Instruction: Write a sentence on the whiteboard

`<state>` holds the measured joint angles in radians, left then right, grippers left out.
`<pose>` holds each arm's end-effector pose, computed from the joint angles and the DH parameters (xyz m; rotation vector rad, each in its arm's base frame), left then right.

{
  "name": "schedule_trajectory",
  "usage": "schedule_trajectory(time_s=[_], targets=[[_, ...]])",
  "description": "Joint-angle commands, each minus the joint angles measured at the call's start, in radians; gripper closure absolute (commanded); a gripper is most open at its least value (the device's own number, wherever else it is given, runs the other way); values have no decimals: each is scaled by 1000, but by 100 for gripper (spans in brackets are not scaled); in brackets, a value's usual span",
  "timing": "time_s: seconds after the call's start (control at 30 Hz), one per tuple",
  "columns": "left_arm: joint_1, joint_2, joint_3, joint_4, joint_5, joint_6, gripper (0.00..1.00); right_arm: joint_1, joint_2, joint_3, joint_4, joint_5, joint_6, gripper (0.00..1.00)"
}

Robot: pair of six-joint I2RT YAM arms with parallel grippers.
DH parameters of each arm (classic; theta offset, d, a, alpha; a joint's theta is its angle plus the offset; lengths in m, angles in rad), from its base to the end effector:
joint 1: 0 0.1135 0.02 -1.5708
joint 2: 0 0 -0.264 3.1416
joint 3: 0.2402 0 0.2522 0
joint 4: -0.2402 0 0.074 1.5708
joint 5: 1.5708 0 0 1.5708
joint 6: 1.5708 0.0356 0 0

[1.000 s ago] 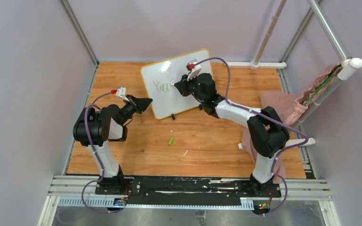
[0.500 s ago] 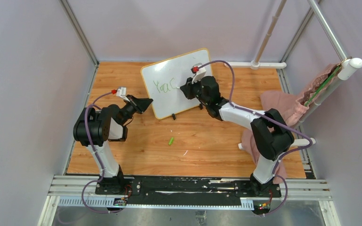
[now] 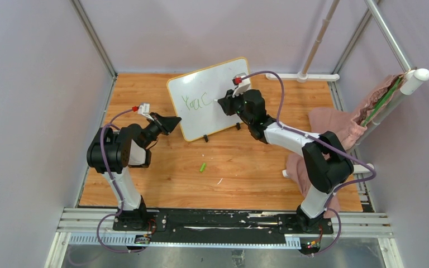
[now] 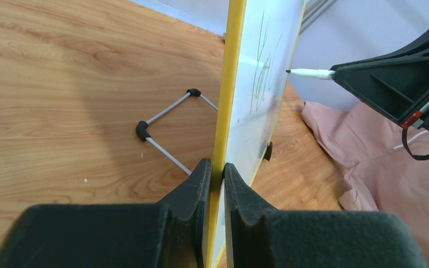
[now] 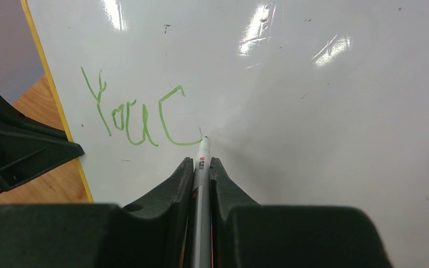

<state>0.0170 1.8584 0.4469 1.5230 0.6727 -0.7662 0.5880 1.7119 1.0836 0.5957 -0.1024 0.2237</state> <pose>0.2945 -0.0172 0.1456 -0.0299 1.5827 -1.0830 0.3307 0.2249 0.2759 -0.3788 1.6055 0.7072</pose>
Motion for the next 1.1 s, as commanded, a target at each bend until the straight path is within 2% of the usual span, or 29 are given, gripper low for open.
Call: schedule_trajectory(time_s=[0.0,0.63,1.07], targets=[[-6,24,-2,28,-1,21,100,-11,-1,24,22,-5,1,100],[-7,24,-2,26,1,21,100,0,72,115,-17,-24,-5,100],[-6,22,-2,27,1,19,100,37,79,87,-21,-31,-5,100]])
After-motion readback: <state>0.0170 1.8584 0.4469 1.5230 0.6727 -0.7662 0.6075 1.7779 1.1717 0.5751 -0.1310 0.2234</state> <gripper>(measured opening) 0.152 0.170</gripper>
